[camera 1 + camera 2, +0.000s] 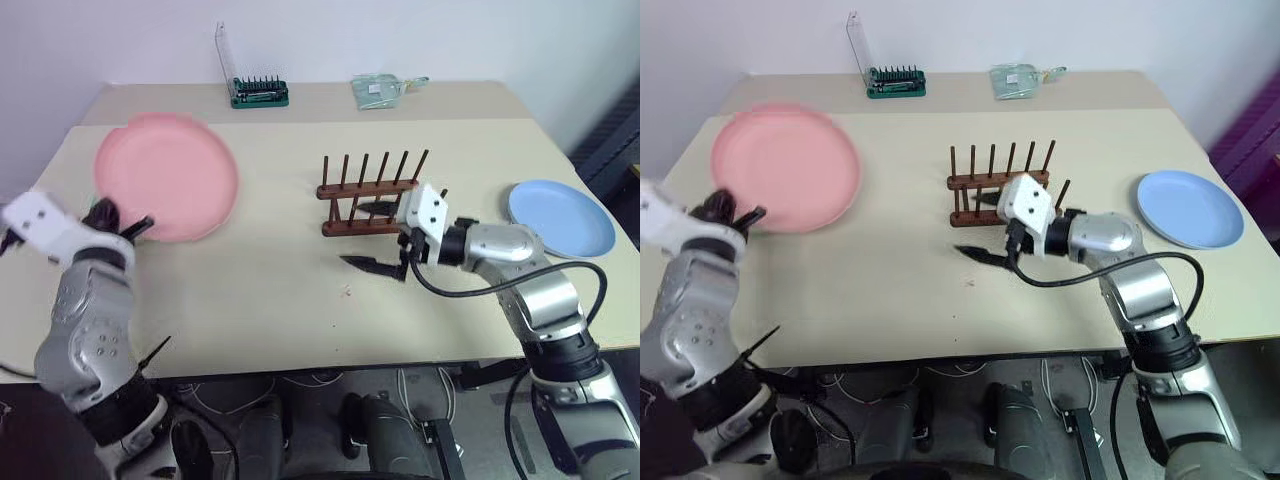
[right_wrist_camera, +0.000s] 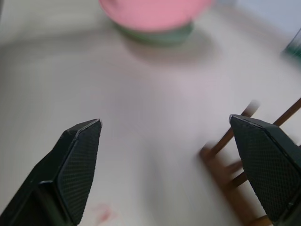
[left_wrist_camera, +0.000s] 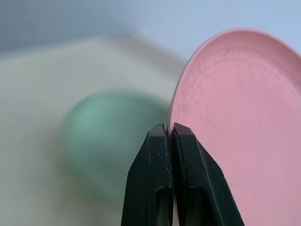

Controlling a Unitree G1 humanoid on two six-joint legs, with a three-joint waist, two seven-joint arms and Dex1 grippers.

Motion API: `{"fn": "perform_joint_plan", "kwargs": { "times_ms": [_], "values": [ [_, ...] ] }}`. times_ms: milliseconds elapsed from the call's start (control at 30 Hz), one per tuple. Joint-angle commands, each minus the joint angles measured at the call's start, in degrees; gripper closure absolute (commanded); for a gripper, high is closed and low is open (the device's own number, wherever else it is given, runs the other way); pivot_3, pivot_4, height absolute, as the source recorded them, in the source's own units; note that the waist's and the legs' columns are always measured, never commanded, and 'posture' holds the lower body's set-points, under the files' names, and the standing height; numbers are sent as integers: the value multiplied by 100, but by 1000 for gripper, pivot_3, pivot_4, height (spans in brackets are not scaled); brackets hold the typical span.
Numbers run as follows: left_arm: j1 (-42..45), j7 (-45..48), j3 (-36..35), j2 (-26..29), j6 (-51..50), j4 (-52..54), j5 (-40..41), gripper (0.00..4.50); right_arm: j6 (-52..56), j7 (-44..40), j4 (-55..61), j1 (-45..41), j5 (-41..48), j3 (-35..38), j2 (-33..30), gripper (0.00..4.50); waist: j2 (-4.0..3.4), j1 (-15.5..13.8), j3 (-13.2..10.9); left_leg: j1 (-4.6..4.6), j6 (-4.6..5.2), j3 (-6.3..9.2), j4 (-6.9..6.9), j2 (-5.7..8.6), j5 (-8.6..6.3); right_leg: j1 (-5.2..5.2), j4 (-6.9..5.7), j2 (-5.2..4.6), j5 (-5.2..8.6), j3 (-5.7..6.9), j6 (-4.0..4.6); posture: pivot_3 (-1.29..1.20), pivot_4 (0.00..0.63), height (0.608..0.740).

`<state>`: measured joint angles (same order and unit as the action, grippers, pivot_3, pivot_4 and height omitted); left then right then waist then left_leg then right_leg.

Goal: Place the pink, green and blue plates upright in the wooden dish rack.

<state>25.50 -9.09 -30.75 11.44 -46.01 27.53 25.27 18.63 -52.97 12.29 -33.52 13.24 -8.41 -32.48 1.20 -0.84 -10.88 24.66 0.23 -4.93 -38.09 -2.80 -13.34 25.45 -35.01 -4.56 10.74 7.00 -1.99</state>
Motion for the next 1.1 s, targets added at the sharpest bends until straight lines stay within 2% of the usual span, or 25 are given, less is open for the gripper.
{"fn": "perform_joint_plan", "kwargs": {
  "times_ms": [33, 200, 267, 333, 467, 567, 600, 667, 733, 867, 900, 1067, 1100],
  "values": [
    [805, 117, 1237, 293, 265, -258, -604, 4500, -976, 336, -175, -564, -696, -330, 273, 13, 0, -6, 0, 1, 0, 0, -1, 2, 0, -1, 2, 0, 0, 2, 0, 0, 150, 730],
    [1621, 193, 2053, 151, 568, -796, -966, 4500, -2124, 1231, -1035, -1242, -2007, -825, 677, 13, -2, 31, 0, 11, 20, -19, 5, 9, -3, 8, 6, -9, -2, -9, -12, 0, 150, 730],
    [1808, 181, 2250, 15, 531, -879, -1012, 4500, -2597, 1741, -1454, -1483, -2716, -1017, 676, 13, -2, 25, 0, 37, 21, -25, 5, 9, -1, 42, -10, -7, -15, -12, -21, 0, 150, 730],
    [1900, 231, 2376, -121, 515, -880, -1005, 4500, -2986, 2107, -1789, -1632, -3201, -1152, 666, 13, -1, 17, 0, 79, 8, -32, 3, 13, 10, 97, -27, -2, -18, -15, -20, 0, 150, 730],
    [1963, 201, 2312, -515, 414, -780, -813, 4500, -3478, 2407, -2208, -1674, -3802, -1405, 618, 13, -1, 20, 0, 77, 3, -47, 3, 14, 14, 94, -27, 4, -18, -14, -19, 0, 150, 730],
    [1925, 256, 2401, -595, 335, -661, -841, 4500, -3611, 2780, -2476, -1704, -4283, -1469, 585, 13, -1, 27, 0, 74, 3, -48, -3, 14, 15, 92, -27, 4, -20, -15, -20, 0, 150, 730],
    [1911, 252, 2403, -614, 312, -622, -852, 4500, -3658, 2868, -2553, -1715, -4378, -1475, 577, 408, -1, 27, 0, 73, 2, -48, -4, 13, 16, 92, -29, 4, -20, -15, -20, 0, 150, 730],
    [1893, 235, 2365, -671, 254, -559, -820, 4500, -3689, 2999, -2650, -1726, -4489, -1440, 571, 853, -1, 26, 0, 71, -1, -47, -5, 11, 19, 91, -31, 6, -20, -15, -20, 0, 150, 730],
    [1875, 238, 2346, -697, 217, -511, -813, 4500, -3716, 3159, -2717, -1751, -4629, -1401, 551, 1779, -1, 25, 0, 70, -1, -45, -5, 11, 20, 90, -33, 7, -20, -15, -20, 0, 150, 730],
    [1861, 215, 2225, -826, 182, -530, -728, 4500, -3782, 3483, -2753, -1735, -4938, -1379, 467, 3912, -1, 24, 0, 70, -1, -44, -5, 11, 20, 90, -35, 8, -21, -15, -19, 0, 150, 730],
    [1864, 198, 2183, -857, 160, -543, -712, 4500, -3796, 3533, -2739, -1709, -4974, -1370, 450, 4296, -1, 25, 0, 70, -2, -45, -5, 11, 20, 91, -35, 7, -21, -15, -17, 0, 150, 730],
    [1912, 228, 1926, -1079, 163, -622, -449, 4500, -3808, 3715, -2593, -1585, -5119, -1300, 384, 4296, 0, 22, 0, 70, -1, -43, -8, 11, 21, 88, -36, 8, -21, -15, -18, 0, 150, 730],
    [1924, 228, 1861, -1136, 196, -621, -365, 4203, -3801, 3748, -2564, -1571, -5148, -1284, 371, 4336, 0, 20, 0, 69, -2, -43, -8, 11, 21, 88, -36, 7, -21, -15, -18, 0, 150, 730]
  ]
}}
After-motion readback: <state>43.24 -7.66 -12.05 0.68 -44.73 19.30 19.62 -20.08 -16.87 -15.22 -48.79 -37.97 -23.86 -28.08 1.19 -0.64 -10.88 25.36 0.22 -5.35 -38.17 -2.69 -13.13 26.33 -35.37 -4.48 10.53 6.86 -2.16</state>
